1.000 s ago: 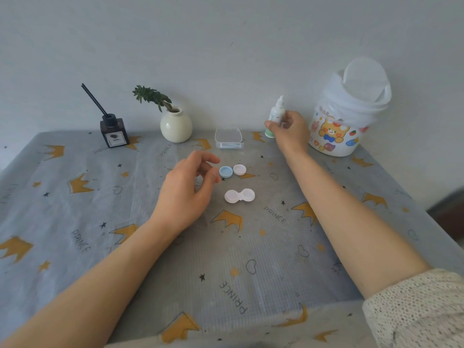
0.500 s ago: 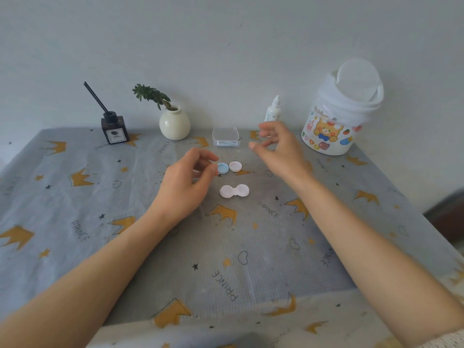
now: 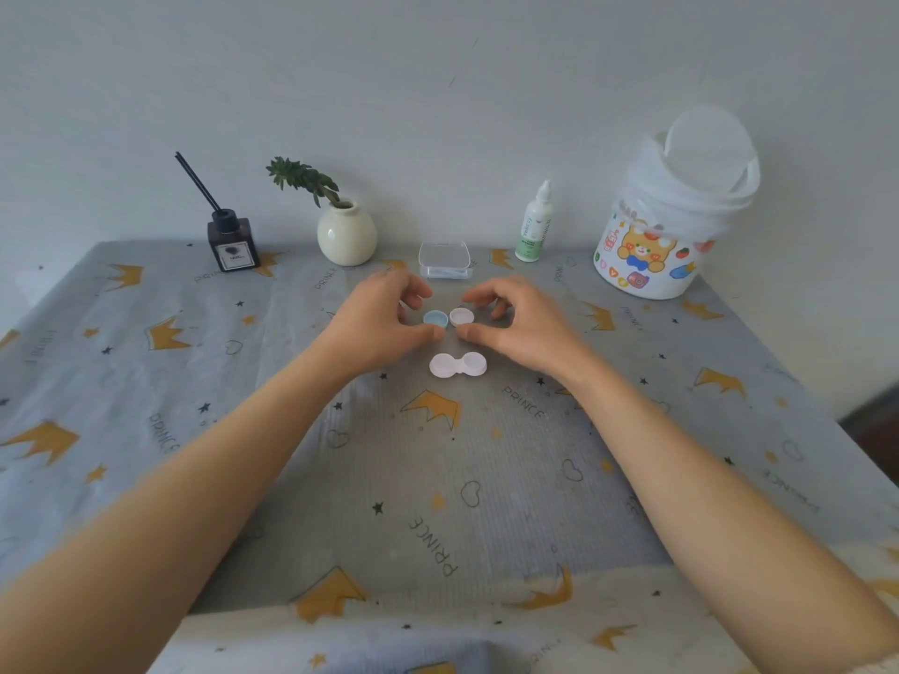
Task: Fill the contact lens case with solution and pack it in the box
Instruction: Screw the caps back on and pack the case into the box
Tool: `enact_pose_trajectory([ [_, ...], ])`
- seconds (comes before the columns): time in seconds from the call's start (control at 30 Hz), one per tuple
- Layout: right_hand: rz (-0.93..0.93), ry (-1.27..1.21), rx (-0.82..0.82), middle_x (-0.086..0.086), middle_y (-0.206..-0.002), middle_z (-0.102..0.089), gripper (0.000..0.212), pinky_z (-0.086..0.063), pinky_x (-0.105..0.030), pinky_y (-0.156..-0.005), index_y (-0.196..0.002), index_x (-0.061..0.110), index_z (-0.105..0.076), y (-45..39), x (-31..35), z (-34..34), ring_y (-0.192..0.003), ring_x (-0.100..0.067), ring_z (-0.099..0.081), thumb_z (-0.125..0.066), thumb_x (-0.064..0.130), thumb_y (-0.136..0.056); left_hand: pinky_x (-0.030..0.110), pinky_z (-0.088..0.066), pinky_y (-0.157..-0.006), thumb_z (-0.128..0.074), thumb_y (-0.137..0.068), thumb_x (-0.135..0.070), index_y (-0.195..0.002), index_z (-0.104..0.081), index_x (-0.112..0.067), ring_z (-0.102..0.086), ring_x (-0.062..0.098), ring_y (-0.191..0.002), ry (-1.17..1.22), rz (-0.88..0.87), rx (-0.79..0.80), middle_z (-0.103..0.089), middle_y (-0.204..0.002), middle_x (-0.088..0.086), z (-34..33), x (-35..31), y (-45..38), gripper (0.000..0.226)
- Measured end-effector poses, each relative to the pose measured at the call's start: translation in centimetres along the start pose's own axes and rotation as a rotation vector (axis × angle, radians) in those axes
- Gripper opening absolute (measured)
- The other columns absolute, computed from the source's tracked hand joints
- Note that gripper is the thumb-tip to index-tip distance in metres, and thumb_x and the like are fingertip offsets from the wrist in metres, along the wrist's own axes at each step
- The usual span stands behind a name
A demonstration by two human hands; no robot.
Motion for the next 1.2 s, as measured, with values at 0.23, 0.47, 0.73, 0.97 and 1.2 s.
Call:
enact_pose_trajectory([
  [0.23, -0.011, 0.019, -0.016, 0.009, -0.106, -0.062, 0.028, -0.039, -0.015, -0.068, -0.104, 0.029, -0.071, -0.1, 0.0, -0.1, -0.085, -0.002, -0.056, -0.08, 0.037, -0.078, 0.012, -0.039, -0.065, -0.08, -0.077, -0.036, -0.11, -0.062, -0.023, -0.056, 0.007, -0.084, -0.026, 0.003, -0.002, -0.058, -0.107, -0.003, -0.3, 0.9, -0.3, 0.039],
  [0.47, -0.015, 0.01, -0.017, 0.01, -0.103, -0.063, 0.024, -0.037, -0.016, -0.064, -0.098, 0.028, -0.072, -0.2, 0.1, 0.0, -0.08, 0.0, -0.053, -0.081, 0.037, -0.077, 0.01, -0.034, -0.063, -0.079, -0.078, -0.039, -0.102, -0.066, -0.026, -0.052, -0.001, -0.081, -0.044, -0.023, -0.016, -0.058, -0.103, -0.004, -0.7, 1.2, -0.5, 0.03],
  [0.73, -0.035, -0.011, -0.023, 0.009, -0.101, -0.062, 0.023, -0.038, -0.018, -0.064, -0.095, 0.028, -0.073, -0.3, 0.1, -0.1, -0.08, -0.001, -0.053, -0.082, 0.038, -0.076, 0.012, -0.037, -0.067, -0.077, -0.079, -0.039, -0.1, -0.069, -0.027, -0.054, 0.001, -0.08, -0.031, -0.029, -0.03, -0.058, -0.102, -0.003, -0.8, 1.3, -0.4, 0.026],
  [0.97, -0.068, -0.11, -0.06, 0.011, -0.091, -0.071, 0.021, -0.044, -0.019, -0.068, -0.092, 0.03, -0.072, -0.2, -0.4, 0.0, -0.078, -0.004, -0.061, -0.082, 0.039, -0.076, 0.013, -0.039, -0.063, -0.077, -0.08, -0.038, -0.095, -0.068, -0.028, -0.055, 0.003, -0.071, 0.084, 0.012, -0.076, -0.066, -0.093, -0.01, -0.3, 1.0, 0.1, 0.02],
  [1.2, -0.104, -0.485, -0.089, 0.004, -0.09, -0.077, 0.02, -0.05, -0.013, -0.062, -0.099, 0.021, -0.074, 0.4, -0.1, 1.3, -0.078, -0.005, -0.071, -0.081, 0.024, -0.081, 0.01, -0.05, -0.066, -0.079, -0.08, -0.035, -0.096, -0.071, -0.026, -0.063, -0.002, -0.073, 0.451, 0.089, -0.13, -0.071, -0.084, -0.012, 1.2, 0.3, 0.9, 0.02],
])
Point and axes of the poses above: each hand's wrist, its own y-axis away from the middle knuckle, its own z-axis out of the back of the hand, x = y × z, the point moved 4 cm from there along -y, towards the middle knuckle
